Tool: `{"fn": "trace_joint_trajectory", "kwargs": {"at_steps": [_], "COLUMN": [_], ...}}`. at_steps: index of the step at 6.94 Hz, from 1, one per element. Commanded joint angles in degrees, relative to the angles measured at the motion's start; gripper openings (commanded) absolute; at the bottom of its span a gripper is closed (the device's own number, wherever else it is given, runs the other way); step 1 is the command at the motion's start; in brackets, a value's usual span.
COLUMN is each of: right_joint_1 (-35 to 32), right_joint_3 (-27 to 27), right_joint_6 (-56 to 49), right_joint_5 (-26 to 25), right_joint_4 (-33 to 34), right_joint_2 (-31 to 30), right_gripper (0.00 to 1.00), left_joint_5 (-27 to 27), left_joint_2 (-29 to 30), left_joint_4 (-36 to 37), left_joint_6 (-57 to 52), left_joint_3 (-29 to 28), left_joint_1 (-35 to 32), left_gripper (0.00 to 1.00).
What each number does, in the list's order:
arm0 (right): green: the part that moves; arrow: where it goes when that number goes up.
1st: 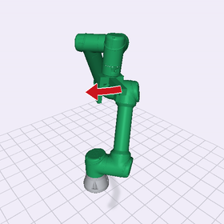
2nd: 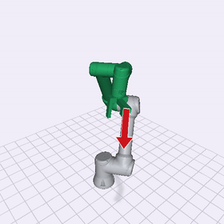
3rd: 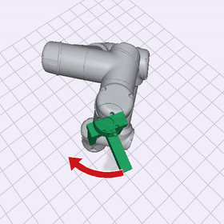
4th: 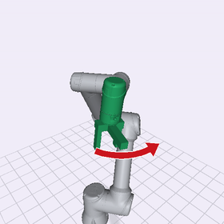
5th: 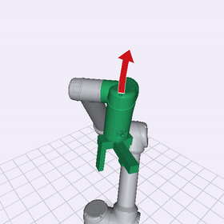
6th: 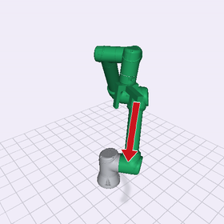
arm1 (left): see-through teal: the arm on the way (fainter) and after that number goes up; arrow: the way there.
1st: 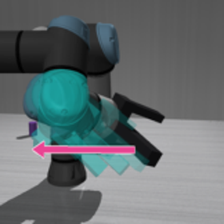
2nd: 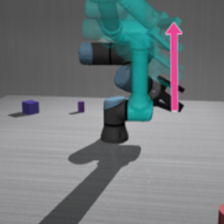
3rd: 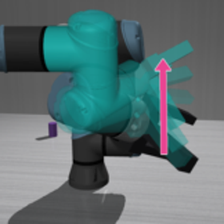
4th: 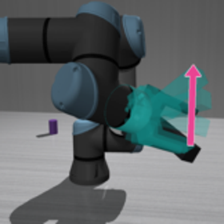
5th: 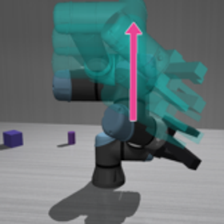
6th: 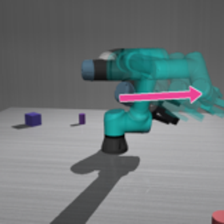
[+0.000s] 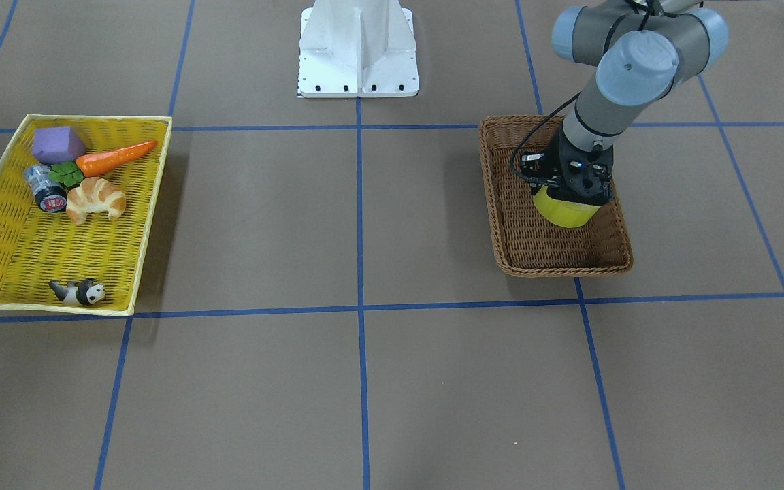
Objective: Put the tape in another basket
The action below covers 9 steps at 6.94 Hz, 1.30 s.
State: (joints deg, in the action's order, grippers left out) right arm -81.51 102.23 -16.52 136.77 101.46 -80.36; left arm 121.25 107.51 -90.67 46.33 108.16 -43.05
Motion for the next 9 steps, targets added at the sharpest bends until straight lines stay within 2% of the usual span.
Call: {"fn": "trace_joint_trajectory", "kwargs": {"at_steps": [1, 3, 4, 5, 7, 8, 9], "right_joint_1": [-1.4, -0.8, -0.8, -0.8, -0.9, -0.9, -0.9], "right_joint_3": [1.8, 3.4, 3.0, 0.9, -0.8, -1.1, -1.2], "right_joint_6": [-1.4, -1.4, -1.6, -0.6, 0.3, 3.0, 6.0], "right_joint_5": [-2.7, -11.7, -11.7, -11.4, -10.0, -10.1, -10.5], "right_joint_4": [5.6, 5.9, 5.9, 5.2, 1.4, 0.9, 0.8], "right_joint_2": [-0.5, -4.4, -5.0, -7.1, -7.6, -7.6, -6.8], "right_gripper": [1.0, 1.0, 1.0, 1.0, 1.0, 1.0, 1.0], "left_joint_5": [-3.4, -2.5, -2.1, -1.2, 7.9, 10.4, 10.3], "left_joint_2": [-0.7, -3.8, -6.8, -8.8, -13.2, -14.9, -17.2], "left_joint_4": [0.2, 1.2, 3.4, 6.4, 8.4, 8.5, 8.3], "left_joint_6": [0.0, -0.1, -6.0, -18.0, -27.1, -32.0, -38.6], "left_joint_3": [1.1, 4.8, 7.9, 8.2, 5.8, 5.0, 2.6], "left_joint_1": [-0.4, -6.7, -11.0, -17.9, -31.7, -37.0, -39.6], "left_gripper": [0.98, 0.98, 0.98, 0.98, 0.98, 0.98, 0.98]}}
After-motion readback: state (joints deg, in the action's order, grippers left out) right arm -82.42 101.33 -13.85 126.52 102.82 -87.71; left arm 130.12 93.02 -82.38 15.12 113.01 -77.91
